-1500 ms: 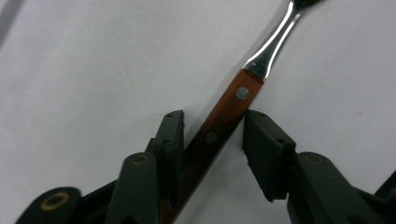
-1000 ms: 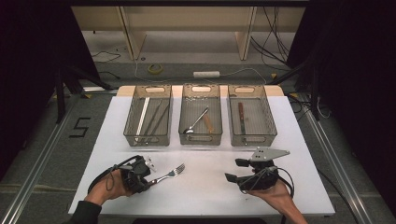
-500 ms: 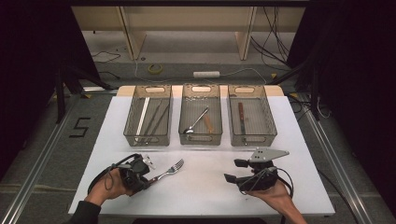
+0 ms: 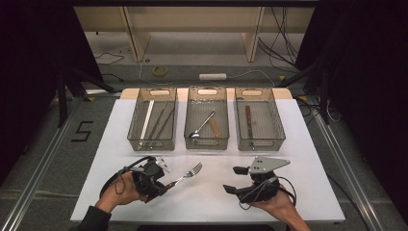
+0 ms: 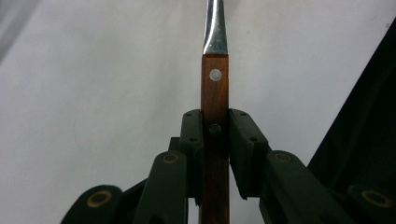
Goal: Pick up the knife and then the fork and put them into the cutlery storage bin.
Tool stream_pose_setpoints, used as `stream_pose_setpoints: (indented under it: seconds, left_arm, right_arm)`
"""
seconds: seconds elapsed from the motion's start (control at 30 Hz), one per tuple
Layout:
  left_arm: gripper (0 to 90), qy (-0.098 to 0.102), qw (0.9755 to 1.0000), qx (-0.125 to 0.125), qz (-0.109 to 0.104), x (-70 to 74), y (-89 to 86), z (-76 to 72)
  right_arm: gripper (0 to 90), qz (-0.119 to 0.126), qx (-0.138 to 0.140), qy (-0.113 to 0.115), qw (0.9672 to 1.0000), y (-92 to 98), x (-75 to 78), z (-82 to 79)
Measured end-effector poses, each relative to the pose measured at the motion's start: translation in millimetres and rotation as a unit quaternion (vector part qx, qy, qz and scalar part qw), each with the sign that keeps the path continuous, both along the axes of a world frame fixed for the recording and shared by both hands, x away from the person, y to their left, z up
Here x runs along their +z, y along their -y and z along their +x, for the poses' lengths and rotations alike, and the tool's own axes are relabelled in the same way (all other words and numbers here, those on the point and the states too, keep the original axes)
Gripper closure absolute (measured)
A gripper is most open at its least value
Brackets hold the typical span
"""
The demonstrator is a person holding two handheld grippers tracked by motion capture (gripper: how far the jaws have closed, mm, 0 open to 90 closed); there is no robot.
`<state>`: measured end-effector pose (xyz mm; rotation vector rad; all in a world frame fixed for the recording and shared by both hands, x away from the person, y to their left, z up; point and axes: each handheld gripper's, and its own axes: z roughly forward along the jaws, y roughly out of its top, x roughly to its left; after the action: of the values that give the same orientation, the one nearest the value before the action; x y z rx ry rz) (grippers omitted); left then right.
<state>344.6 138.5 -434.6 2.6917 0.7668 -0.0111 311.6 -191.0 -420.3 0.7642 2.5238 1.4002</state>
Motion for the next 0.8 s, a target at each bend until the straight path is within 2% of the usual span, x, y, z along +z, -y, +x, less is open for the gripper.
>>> stream_pose_setpoints:
  seconds: [0.47, 0.7, 0.8]
  left_arm:
    - [75.8, -0.015, 0.9986, -0.051, -0.004, 6.9, 45.0, 1.8]
    - [75.8, -0.018, 0.9974, -0.07, 0.002, 10.7, 59.8, 2.0]
    - [75.8, -0.024, 0.9969, -0.075, -0.001, 10.8, 65.3, 2.6]
  right_arm:
    - [26.0, -0.038, 0.055, 0.035, 0.9971, -31.4, -3.7, -12.5]
    - [27.8, -0.07, 0.074, 0.051, 0.9935, -43.8, -9.7, -14.8]
    - [28.6, -0.088, 0.083, 0.06, 0.9908, -49.7, -12.3, -16.2]
